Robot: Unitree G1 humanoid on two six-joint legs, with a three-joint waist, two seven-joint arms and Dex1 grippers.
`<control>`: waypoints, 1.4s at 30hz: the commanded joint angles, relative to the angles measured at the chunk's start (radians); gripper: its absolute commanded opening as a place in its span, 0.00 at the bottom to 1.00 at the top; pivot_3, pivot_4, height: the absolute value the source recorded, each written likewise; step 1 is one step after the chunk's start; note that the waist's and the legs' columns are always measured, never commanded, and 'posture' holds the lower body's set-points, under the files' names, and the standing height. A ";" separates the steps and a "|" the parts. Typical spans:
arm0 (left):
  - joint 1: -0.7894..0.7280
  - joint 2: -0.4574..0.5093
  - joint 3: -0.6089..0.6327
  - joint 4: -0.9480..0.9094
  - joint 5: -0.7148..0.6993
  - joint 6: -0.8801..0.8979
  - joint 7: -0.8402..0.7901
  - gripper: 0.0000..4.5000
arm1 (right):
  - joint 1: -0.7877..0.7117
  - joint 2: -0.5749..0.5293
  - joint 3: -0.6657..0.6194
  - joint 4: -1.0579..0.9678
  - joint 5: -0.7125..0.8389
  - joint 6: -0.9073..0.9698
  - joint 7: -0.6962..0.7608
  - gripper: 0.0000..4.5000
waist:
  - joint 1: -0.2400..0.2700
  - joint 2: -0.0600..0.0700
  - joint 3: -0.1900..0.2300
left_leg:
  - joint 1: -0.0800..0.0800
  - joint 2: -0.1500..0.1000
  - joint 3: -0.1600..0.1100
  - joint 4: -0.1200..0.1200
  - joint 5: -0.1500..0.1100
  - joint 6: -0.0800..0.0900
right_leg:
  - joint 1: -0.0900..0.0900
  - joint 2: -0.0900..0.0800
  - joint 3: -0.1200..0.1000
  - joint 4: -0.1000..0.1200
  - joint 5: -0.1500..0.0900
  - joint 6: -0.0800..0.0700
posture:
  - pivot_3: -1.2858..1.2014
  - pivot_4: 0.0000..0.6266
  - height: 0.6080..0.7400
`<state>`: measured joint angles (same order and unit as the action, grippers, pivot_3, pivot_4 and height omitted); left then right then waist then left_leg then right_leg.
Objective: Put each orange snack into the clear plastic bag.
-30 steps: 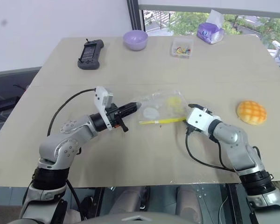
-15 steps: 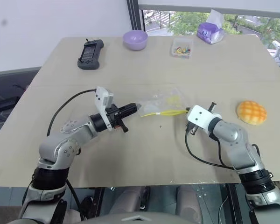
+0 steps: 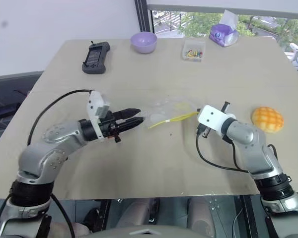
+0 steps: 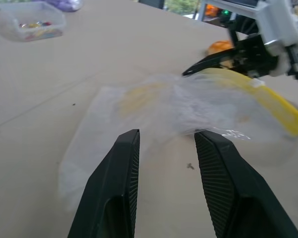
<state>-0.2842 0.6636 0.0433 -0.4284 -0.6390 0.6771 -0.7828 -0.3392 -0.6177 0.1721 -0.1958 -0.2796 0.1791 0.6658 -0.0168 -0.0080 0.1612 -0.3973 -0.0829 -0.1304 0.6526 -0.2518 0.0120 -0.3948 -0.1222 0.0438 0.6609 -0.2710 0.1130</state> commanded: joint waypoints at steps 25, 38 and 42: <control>-0.005 0.008 -0.119 -0.039 0.370 -0.332 0.050 0.42 | -0.231 0.064 0.155 -0.093 -0.301 0.456 0.022 0.00 | 0.001 0.000 0.001 | -0.002 -0.001 0.001 -0.002 0.000 0.000 | -0.003 0.000 0.001 -0.001 0.000 0.000 | 0.52 0.24 1.00; -0.026 -0.087 -0.215 0.085 0.547 -0.465 0.094 0.42 | -0.253 0.133 0.193 -0.143 -0.310 0.534 0.034 0.00 | 0.000 0.000 0.001 | -0.002 -0.001 0.001 -0.001 0.000 0.000 | -0.003 0.000 0.000 0.000 0.000 0.000 | 0.52 0.24 1.00; -0.023 -0.083 -0.212 0.047 0.526 -0.427 0.069 0.42 | -0.264 0.134 0.193 -0.131 -0.319 0.542 0.022 0.00 | 0.000 0.000 0.001 | -0.002 -0.001 0.001 -0.001 0.000 0.000 | -0.003 0.001 0.000 0.000 0.000 0.000 | 0.52 0.24 1.00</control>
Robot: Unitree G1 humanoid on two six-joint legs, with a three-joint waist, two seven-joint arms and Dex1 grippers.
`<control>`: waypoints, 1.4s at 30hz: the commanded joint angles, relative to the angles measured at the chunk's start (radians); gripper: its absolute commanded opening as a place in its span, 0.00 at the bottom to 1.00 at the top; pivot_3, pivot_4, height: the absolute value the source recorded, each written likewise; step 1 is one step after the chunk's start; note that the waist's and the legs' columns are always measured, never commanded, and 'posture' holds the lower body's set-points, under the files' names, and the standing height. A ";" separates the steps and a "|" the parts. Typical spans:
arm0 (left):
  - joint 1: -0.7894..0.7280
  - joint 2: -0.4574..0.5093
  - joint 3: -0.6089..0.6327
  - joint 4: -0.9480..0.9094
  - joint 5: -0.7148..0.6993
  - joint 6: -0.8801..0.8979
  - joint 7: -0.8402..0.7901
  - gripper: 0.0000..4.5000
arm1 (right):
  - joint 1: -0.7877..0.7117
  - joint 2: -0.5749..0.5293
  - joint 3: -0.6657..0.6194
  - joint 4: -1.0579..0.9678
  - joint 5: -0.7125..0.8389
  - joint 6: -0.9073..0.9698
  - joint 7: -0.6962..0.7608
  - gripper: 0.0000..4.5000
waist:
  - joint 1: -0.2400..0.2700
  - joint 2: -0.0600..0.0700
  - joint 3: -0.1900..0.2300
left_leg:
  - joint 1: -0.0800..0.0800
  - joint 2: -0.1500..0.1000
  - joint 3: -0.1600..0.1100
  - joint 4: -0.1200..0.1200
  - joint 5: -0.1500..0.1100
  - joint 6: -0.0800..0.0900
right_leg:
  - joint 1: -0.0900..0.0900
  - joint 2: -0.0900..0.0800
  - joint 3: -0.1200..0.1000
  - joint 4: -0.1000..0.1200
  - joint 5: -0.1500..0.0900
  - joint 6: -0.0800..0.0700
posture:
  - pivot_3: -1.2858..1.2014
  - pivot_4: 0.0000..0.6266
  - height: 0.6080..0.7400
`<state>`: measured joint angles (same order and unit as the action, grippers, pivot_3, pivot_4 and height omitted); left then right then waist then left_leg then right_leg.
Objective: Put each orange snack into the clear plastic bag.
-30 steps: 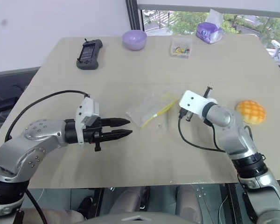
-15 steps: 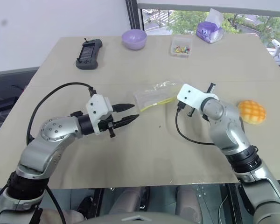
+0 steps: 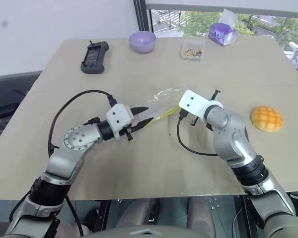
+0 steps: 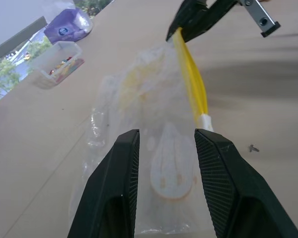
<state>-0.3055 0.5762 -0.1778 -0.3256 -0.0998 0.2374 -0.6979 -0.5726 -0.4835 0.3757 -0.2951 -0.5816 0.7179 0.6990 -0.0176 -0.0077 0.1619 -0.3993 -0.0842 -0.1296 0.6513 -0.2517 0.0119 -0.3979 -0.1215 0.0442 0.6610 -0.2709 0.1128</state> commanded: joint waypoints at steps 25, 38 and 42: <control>-0.058 0.059 -0.047 -0.091 0.192 0.173 0.033 0.42 | -0.060 0.118 0.148 -0.035 -0.422 0.176 -0.069 0.00 | -0.001 0.000 0.000 | 0.000 0.000 0.000 0.000 0.000 0.000 | 0.000 0.001 0.000 0.000 0.000 0.000 | 0.52 0.24 1.00; -0.075 0.015 -0.068 -0.044 0.261 0.181 0.062 0.42 | -0.032 0.198 0.140 -0.044 -0.512 0.214 0.004 0.00 | -0.003 0.000 0.000 | 0.000 0.000 0.000 0.000 0.000 -0.001 | -0.001 0.001 0.000 0.001 0.000 0.000 | 0.52 0.24 1.00; -0.074 -0.002 -0.065 -0.041 0.268 0.184 0.071 0.42 | -0.030 0.206 0.137 -0.046 -0.519 0.206 0.015 0.00 | -0.002 0.000 0.000 | 0.000 0.000 0.000 0.000 0.001 -0.001 | -0.001 0.001 0.000 0.001 0.000 0.000 | 0.52 0.24 1.00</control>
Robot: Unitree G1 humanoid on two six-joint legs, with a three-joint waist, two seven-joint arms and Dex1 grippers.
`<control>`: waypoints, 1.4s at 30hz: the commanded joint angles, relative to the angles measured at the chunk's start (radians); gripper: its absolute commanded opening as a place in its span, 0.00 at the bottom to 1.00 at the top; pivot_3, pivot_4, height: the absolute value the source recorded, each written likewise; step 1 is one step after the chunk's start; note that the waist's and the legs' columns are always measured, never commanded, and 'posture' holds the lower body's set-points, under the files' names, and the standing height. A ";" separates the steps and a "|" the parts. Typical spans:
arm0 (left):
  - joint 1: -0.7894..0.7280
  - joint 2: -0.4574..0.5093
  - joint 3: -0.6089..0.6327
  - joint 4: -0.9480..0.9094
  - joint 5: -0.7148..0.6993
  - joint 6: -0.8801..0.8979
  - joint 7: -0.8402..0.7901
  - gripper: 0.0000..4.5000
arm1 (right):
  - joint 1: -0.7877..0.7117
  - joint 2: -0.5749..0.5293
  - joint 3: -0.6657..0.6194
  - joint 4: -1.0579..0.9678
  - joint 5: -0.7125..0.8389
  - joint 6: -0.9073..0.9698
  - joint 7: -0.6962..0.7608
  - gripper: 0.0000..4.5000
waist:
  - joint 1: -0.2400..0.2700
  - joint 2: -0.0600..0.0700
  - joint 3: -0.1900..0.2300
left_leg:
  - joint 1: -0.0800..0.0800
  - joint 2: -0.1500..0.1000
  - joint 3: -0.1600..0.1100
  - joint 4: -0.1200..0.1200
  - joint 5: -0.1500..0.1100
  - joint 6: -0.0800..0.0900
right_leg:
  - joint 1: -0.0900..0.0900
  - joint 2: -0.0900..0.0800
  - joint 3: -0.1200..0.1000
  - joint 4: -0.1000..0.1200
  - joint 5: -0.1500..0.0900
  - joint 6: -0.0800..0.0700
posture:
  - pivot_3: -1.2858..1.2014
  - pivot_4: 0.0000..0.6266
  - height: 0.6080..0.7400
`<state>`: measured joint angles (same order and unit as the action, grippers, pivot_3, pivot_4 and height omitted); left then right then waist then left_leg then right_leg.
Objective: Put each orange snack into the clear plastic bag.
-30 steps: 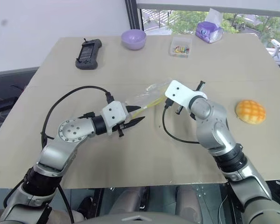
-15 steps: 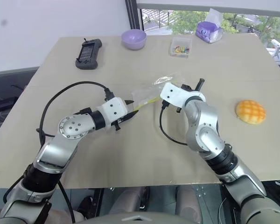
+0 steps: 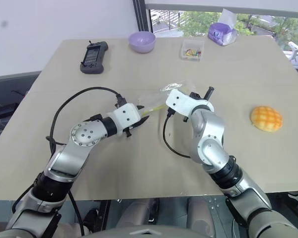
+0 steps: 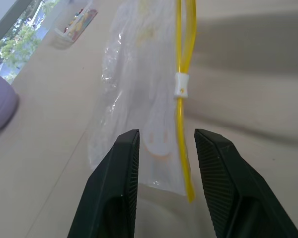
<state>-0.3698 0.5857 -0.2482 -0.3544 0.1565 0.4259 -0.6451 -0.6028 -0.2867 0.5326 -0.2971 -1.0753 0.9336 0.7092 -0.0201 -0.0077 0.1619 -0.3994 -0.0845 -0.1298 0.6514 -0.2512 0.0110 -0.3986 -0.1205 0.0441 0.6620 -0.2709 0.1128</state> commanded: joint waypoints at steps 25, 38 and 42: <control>0.010 -0.060 -0.007 0.011 0.043 -0.025 0.038 0.00 | 0.037 0.024 -0.149 -0.099 0.182 -0.168 0.034 0.19 | 0.000 0.000 0.000 | 0.000 0.000 0.000 0.000 0.000 -0.001 | 0.000 0.000 0.000 0.000 0.000 0.000 | 0.52 0.24 1.00; -0.004 -0.085 -0.011 0.026 0.057 -0.024 0.049 0.00 | 0.054 -0.256 -0.440 -0.323 0.654 0.039 0.456 0.65 | 0.001 0.000 0.000 | 0.000 0.000 -0.001 0.000 0.000 0.000 | 0.001 0.000 -0.001 0.000 0.000 0.000 | 0.52 0.24 1.00; -0.008 -0.090 -0.013 0.036 0.059 -0.029 0.049 0.00 | -0.073 -0.144 -0.528 -0.336 0.788 0.338 0.413 0.60 | -0.007 0.000 0.000 | 0.000 0.001 -0.001 0.000 0.000 0.000 | 0.001 0.001 -0.001 0.001 0.000 0.000 | 0.52 0.24 1.00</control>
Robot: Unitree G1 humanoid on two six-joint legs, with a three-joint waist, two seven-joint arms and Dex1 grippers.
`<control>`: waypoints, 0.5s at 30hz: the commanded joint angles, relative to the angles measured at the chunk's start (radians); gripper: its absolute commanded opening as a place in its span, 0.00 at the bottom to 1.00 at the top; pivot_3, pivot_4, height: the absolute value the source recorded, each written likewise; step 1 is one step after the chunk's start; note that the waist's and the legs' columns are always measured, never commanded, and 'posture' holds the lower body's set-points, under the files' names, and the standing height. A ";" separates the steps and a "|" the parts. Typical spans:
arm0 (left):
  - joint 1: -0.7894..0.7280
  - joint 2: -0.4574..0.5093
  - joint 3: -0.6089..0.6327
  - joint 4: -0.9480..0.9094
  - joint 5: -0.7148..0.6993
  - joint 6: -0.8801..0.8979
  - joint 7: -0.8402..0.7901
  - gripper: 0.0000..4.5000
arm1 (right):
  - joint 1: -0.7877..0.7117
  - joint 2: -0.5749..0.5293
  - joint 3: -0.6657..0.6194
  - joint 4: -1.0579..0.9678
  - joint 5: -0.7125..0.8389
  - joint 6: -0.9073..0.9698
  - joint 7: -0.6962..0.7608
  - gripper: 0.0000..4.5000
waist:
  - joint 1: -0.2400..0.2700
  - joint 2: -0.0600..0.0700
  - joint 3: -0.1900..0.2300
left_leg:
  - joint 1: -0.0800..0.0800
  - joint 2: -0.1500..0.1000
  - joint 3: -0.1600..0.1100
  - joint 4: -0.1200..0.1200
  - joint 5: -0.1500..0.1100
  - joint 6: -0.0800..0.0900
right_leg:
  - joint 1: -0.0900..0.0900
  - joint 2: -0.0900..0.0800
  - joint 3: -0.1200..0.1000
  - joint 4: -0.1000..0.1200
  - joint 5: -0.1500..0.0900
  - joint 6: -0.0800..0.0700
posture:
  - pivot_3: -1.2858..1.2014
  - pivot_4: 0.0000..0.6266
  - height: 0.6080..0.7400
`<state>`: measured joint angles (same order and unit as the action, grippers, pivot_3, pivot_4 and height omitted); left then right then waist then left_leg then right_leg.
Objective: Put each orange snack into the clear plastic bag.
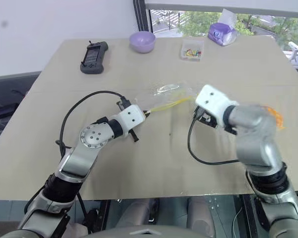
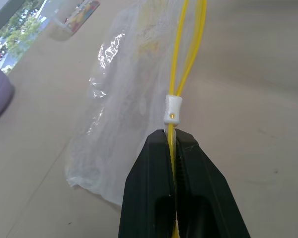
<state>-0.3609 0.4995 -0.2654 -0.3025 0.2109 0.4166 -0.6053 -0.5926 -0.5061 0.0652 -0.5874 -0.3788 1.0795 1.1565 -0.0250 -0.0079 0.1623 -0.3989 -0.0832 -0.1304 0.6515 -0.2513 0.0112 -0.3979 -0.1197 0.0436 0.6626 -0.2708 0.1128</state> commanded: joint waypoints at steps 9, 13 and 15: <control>-0.032 -0.013 -0.002 0.003 0.006 -0.032 0.007 0.00 | -0.063 0.270 0.051 -0.045 0.256 0.293 -0.270 0.00 | 0.009 0.000 0.000 | -0.002 -0.001 -0.001 0.000 0.000 -0.001 | -0.001 -0.003 -0.001 0.000 0.000 0.000 | 0.52 0.24 1.00; -0.033 -0.018 -0.004 -0.001 0.005 -0.030 0.007 0.00 | -0.042 0.308 0.075 0.010 0.303 0.252 -0.365 0.00 | 0.008 0.000 0.000 | -0.002 -0.001 -0.001 0.000 0.000 -0.001 | -0.002 -0.003 -0.001 0.000 0.000 0.000 | 0.52 0.24 1.00; -0.032 -0.019 -0.003 -0.003 0.004 -0.028 0.006 0.00 | -0.040 0.328 0.066 0.033 0.328 0.246 -0.406 0.00 | 0.008 0.000 0.000 | -0.002 -0.001 -0.002 0.000 0.000 -0.001 | -0.003 -0.002 -0.001 0.000 0.000 0.000 | 0.52 0.24 1.00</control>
<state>-0.3832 0.4823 -0.2764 -0.2853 0.2134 0.4036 -0.6056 -0.6278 -0.1894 0.1420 -0.5485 -0.0768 1.3481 0.7925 -0.0168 -0.0078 0.1621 -0.4009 -0.0842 -0.1319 0.6515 -0.2510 0.0106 -0.4009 -0.1222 0.0429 0.6628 -0.2708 0.1126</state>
